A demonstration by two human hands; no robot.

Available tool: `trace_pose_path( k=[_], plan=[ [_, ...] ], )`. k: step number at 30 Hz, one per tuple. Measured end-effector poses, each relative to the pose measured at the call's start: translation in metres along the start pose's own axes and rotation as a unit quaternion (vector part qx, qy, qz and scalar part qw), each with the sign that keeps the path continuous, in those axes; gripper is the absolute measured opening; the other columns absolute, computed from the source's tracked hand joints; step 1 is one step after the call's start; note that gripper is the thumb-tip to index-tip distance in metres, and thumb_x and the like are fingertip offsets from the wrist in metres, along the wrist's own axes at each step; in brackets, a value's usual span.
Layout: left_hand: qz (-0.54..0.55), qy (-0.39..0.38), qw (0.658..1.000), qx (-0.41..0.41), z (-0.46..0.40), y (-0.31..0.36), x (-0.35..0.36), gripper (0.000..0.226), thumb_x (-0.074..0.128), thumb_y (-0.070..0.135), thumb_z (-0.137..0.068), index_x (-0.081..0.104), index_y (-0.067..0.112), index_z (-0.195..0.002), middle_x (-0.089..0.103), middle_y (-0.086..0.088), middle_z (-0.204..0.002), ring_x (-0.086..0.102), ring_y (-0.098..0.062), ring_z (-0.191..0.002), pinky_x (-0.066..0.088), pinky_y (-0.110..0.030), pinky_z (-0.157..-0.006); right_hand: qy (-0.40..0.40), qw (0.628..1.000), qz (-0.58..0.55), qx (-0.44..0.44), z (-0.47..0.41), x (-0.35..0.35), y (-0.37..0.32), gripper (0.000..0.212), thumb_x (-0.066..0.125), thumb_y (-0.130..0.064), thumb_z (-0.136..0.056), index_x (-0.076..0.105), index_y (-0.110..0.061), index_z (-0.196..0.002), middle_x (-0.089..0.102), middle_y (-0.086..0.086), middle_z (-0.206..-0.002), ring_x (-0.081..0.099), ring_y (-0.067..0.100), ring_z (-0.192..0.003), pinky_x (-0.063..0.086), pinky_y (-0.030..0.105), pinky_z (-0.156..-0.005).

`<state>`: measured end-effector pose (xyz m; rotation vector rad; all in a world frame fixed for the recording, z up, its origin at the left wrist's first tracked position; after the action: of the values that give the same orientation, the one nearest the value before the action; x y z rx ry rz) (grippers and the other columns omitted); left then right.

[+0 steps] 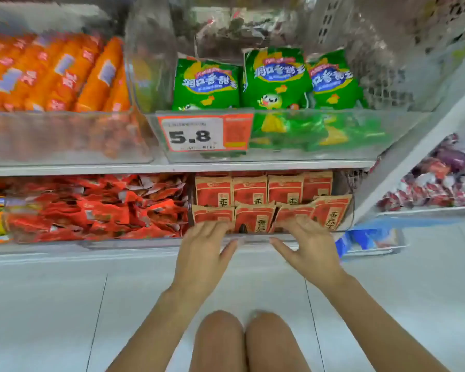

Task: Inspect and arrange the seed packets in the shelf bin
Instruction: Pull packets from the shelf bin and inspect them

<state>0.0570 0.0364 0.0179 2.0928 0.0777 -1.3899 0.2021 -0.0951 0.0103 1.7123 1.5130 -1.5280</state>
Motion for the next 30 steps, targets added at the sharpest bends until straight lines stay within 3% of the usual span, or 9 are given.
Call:
trace_pose_path(
  k=[3, 6, 8, 11, 15, 21, 25, 30],
  plan=[
    [-0.003, 0.064, 0.997, 0.037, 0.0, 0.001, 0.026, 0.026, 0.064, 0.03, -0.082, 0.071, 0.015, -0.102, 0.073, 0.0, -0.093, 0.066, -0.022, -0.086, 0.038, -0.025, -0.079, 0.059, 0.997, 0.045, -0.003, 0.009, 0.02, 0.015, 0.039, 0.055, -0.049, -0.087, 0.074, -0.016, -0.093, 0.071, -0.001, -0.081, 0.067, 0.02, -0.073, 0.051, 0.03, -0.064],
    [-0.024, 0.062, 0.997, 0.025, 0.009, -0.002, 0.049, 0.018, 0.068, 0.03, -0.084, 0.07, 0.018, -0.098, 0.072, 0.003, -0.09, 0.066, -0.023, -0.085, 0.045, -0.029, -0.071, 0.071, 0.995, 0.069, -0.008, 0.017, 0.036, 0.019, 0.04, 0.052, -0.052, -0.087, 0.073, -0.018, -0.086, 0.071, -0.001, -0.074, 0.068, 0.021, -0.067, 0.053, 0.031, -0.06],
    [-0.047, 0.053, 0.997, 0.008, 0.012, 0.0, 0.051, 0.02, 0.071, 0.027, -0.085, 0.069, 0.02, -0.104, 0.071, 0.003, -0.096, 0.064, -0.025, -0.091, 0.044, -0.033, -0.075, 0.068, 0.996, 0.06, 0.004, 0.018, 0.033, 0.021, 0.04, 0.051, -0.052, -0.087, 0.073, -0.019, -0.085, 0.071, -0.002, -0.074, 0.068, 0.021, -0.067, 0.052, 0.031, -0.062],
    [-0.063, 0.014, 0.998, -0.002, 0.014, 0.006, 0.049, 0.037, 0.065, 0.029, -0.09, 0.059, 0.022, -0.126, 0.065, 0.002, -0.12, 0.056, -0.023, -0.113, 0.036, -0.032, -0.095, 0.019, 0.997, 0.076, 0.029, 0.024, 0.028, 0.026, 0.036, 0.052, -0.052, -0.09, 0.071, -0.025, -0.104, 0.073, -0.003, -0.094, 0.068, 0.022, -0.088, 0.047, 0.033, -0.078],
    [-0.078, -0.046, 0.995, -0.03, 0.009, 0.007, 0.048, 0.049, 0.069, 0.027, -0.087, 0.053, 0.022, -0.134, 0.059, 0.001, -0.132, 0.052, -0.023, -0.121, 0.037, -0.031, -0.1, 0.019, 0.997, 0.035, 0.065, 0.038, 0.008, 0.038, 0.034, 0.06, -0.044, -0.093, 0.067, -0.026, -0.122, 0.069, -0.002, -0.116, 0.06, 0.021, -0.111, 0.042, 0.032, -0.092],
    [-0.069, 0.002, 0.995, -0.075, 0.0, 0.0, 0.051, 0.024, 0.072, 0.022, -0.082, 0.069, 0.018, -0.106, 0.068, -0.004, -0.106, 0.058, -0.028, -0.102, 0.045, -0.036, -0.087, -0.004, 0.996, 0.022, 0.083, 0.028, 0.007, 0.054, 0.03, 0.06, -0.046, -0.092, 0.069, -0.028, -0.114, 0.069, -0.005, -0.111, 0.061, 0.016, -0.105, 0.043, 0.029, -0.083],
    [-0.075, 0.083, 0.99, -0.085, 0.002, -0.012, 0.051, 0.024, 0.079, 0.032, -0.079, 0.072, 0.014, -0.094, 0.069, -0.004, -0.091, 0.06, -0.03, -0.088, 0.043, -0.038, -0.079, 0.063, 0.995, 0.025, 0.077, 0.029, 0.022, 0.059, 0.031, 0.066, -0.048, -0.088, 0.072, -0.023, -0.107, 0.072, -0.003, -0.1, 0.063, 0.02, -0.097, 0.038, 0.033, -0.085],
    [-0.042, 0.111, 0.99, -0.071, 0.003, -0.021, 0.051, 0.024, 0.082, 0.034, -0.075, 0.076, 0.013, -0.087, 0.074, -0.006, -0.084, 0.064, -0.031, -0.082, 0.044, -0.039, -0.078, 0.138, 0.988, 0.005, 0.067, 0.031, 0.034, 0.065, 0.021, 0.077, -0.036, -0.081, 0.073, -0.017, -0.089, 0.072, -0.001, -0.084, 0.064, 0.025, -0.08, 0.035, 0.034, -0.078]
  ],
)
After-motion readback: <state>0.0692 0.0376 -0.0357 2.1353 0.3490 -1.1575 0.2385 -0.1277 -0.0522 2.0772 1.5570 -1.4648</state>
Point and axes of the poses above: each hand's wrist, its own z-axis away from the middle knuckle, its own x-axis out of the palm, y = z × x, the point moved 7 cm from there along -z, towards the middle knuckle
